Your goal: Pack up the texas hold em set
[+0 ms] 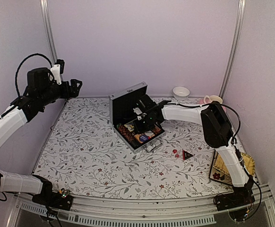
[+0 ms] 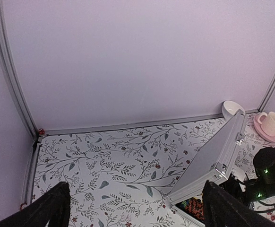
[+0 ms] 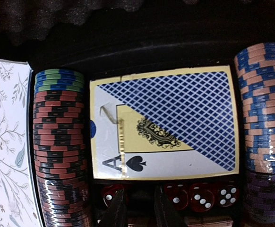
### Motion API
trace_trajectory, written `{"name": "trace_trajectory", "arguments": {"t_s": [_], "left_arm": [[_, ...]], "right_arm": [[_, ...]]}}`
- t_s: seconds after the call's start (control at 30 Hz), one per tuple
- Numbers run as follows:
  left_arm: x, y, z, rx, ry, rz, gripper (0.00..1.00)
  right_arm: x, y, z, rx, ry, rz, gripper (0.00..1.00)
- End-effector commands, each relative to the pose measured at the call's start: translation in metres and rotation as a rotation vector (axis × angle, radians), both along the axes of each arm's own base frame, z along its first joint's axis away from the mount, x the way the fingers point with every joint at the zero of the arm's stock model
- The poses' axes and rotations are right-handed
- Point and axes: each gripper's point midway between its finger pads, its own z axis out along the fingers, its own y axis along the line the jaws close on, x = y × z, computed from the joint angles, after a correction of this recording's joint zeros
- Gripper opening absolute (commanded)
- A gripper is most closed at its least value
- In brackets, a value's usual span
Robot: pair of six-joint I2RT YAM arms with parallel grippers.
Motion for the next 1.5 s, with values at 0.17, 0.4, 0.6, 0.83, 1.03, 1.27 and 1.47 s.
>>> {"name": "trace_trajectory", "arguments": {"t_s": [0.17,0.4,0.6,0.83,1.03,1.27,1.47], "left_arm": [[0.001,0.004,0.0,0.017,0.002,0.008,0.97],[0.001,0.004,0.0,0.015,0.003,0.007,0.97],[0.001,0.004,0.0,0.017,0.002,0.006,0.97],[0.001,0.004,0.001,0.018,-0.001,0.009,0.97],[0.001,0.005,0.0,0.019,-0.001,0.015,0.97],[-0.002,0.01,0.003,0.018,-0.026,0.04,0.97],[-0.002,0.014,0.004,0.027,-0.032,0.057,0.97]], "right_arm": [[0.011,-0.018,-0.016,-0.067,0.005,-0.07,0.21],[0.004,-0.005,-0.008,-0.007,0.023,-0.012,0.22],[-0.001,0.02,0.034,0.137,-0.005,0.097,0.27],[0.004,0.023,0.094,0.209,-0.104,0.099,0.29],[-0.003,-0.005,0.12,0.174,-0.15,0.026,0.33],[-0.057,-0.092,0.123,0.085,-0.105,-0.169,0.4],[-0.116,-0.167,0.089,-0.001,0.069,-0.413,0.43]]}}
